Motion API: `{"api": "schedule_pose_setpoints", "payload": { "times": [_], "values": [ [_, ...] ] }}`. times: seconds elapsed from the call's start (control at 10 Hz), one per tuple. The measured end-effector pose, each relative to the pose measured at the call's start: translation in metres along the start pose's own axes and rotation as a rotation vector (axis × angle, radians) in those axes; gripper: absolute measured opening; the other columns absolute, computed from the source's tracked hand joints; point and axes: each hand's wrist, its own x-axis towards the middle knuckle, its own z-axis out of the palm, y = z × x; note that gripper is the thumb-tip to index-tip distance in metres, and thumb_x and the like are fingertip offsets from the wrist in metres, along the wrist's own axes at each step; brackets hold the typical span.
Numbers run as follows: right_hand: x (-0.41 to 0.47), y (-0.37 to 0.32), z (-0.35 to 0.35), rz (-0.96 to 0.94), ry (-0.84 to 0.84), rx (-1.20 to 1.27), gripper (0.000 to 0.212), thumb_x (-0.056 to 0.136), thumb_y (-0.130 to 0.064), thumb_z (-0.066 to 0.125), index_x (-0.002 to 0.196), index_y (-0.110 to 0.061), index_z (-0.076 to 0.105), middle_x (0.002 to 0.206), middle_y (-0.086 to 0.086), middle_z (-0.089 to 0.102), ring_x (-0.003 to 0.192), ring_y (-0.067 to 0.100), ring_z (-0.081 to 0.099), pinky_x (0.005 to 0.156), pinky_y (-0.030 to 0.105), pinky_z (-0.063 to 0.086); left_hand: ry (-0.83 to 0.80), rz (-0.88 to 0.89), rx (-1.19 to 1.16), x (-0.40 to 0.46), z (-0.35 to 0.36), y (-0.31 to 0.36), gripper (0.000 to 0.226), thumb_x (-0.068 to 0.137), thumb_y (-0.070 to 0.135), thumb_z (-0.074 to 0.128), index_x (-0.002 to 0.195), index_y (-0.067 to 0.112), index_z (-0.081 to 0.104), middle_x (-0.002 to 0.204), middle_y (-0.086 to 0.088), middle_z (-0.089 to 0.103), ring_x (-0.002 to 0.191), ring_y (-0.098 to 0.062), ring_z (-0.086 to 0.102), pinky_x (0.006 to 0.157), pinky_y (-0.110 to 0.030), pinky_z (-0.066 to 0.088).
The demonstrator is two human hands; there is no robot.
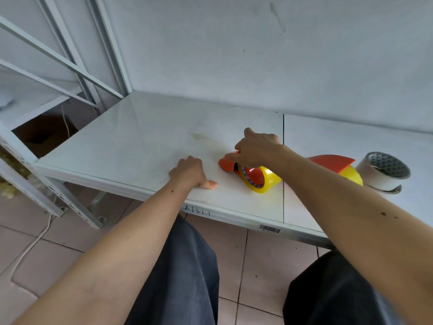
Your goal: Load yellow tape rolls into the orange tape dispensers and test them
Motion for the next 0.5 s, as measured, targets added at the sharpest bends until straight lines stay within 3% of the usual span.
{"api": "schedule_pose_setpoints", "payload": {
  "times": [0.2, 0.3, 0.5],
  "values": [
    [-0.007, -0.001, 0.0, -0.008, 0.15, 0.087, 0.052, 0.1, -0.053, 0.021, 0.124, -0.021, 0.055, 0.115, 0.006, 0.059, 0.11, 0.031, 0.055, 0.073, 0.034, 0.032, 0.039, 0.07, 0.038, -0.006, 0.002, -0.006, 0.087, 0.069, 0.073, 0.062, 0.135, 0.018, 0.044, 0.136, -0.002, 0.046, 0.126, -0.026, 0.046, 0.091, -0.042, 0.047],
    [-0.013, 0.001, -0.004, -0.016, 0.173, 0.09, 0.048, 0.101, -0.048, 0.022, 0.121, -0.015, 0.049, 0.099, 0.01, 0.061, 0.102, 0.03, 0.052, 0.072, 0.035, 0.03, 0.0, 0.063, 0.034, -0.005, 0.0, -0.006, 0.071, 0.075, 0.068, 0.062, 0.123, 0.017, 0.053, 0.124, -0.001, 0.057, 0.111, -0.024, 0.055, 0.08, -0.035, 0.045],
    [-0.023, 0.023, 0.001, -0.022, 0.162, 0.265, 0.056, 0.098, -0.058, 0.026, 0.129, -0.015, 0.045, 0.112, 0.009, 0.065, 0.108, 0.03, 0.056, 0.073, 0.037, 0.036, 0.046, 0.068, -0.079, -0.014, -0.019, -0.003, 0.084, 0.078, 0.065, 0.063, 0.146, 0.022, 0.038, 0.147, 0.002, 0.049, 0.132, -0.022, 0.048, 0.102, -0.039, 0.045]
  ]
}}
